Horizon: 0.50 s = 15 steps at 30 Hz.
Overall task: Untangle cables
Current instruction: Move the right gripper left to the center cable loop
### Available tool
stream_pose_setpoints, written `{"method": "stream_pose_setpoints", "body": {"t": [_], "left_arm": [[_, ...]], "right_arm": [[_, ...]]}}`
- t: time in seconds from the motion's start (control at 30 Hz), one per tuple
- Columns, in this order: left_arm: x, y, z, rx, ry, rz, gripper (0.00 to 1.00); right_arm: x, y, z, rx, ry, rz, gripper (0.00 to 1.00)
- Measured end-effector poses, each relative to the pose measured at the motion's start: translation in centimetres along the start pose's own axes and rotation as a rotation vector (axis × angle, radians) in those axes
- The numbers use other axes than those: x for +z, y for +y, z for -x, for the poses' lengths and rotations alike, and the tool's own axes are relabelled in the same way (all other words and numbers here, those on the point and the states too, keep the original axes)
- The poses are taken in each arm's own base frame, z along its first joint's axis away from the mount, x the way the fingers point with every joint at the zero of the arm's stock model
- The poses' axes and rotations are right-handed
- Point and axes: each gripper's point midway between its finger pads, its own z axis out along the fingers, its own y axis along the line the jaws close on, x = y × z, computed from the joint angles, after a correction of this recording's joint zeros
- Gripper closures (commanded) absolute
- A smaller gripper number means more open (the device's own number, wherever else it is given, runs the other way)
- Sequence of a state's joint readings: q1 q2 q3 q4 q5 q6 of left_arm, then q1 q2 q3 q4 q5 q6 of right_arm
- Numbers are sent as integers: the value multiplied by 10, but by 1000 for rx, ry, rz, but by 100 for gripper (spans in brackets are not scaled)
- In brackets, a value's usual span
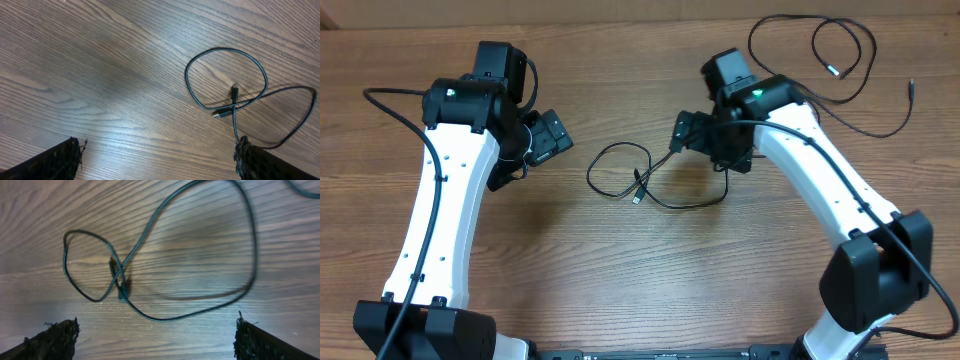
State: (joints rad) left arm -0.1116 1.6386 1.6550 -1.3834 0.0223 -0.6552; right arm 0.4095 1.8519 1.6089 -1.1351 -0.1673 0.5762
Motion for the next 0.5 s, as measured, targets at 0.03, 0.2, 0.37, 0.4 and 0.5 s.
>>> {"method": "stream_pose_setpoints", "body": {"t": [0.03,0.2,0.37,0.4,0.5], "left_arm": [[0,0,0,0,-2,2,0],[0,0,3,0,-14,5,1],[0,2,4,0,-19,12,1],[0,2,4,0,-21,16,1],[0,5,3,0,-21,30,0]], "right_arm": [[4,4,-2,-11,3,2,0],[19,23,0,-58,-19,33,0],[38,28,5,-18,-27,43,0],[42,28,6,-10,-25,42,0],[63,27,7,23,-4,31,0]]}}
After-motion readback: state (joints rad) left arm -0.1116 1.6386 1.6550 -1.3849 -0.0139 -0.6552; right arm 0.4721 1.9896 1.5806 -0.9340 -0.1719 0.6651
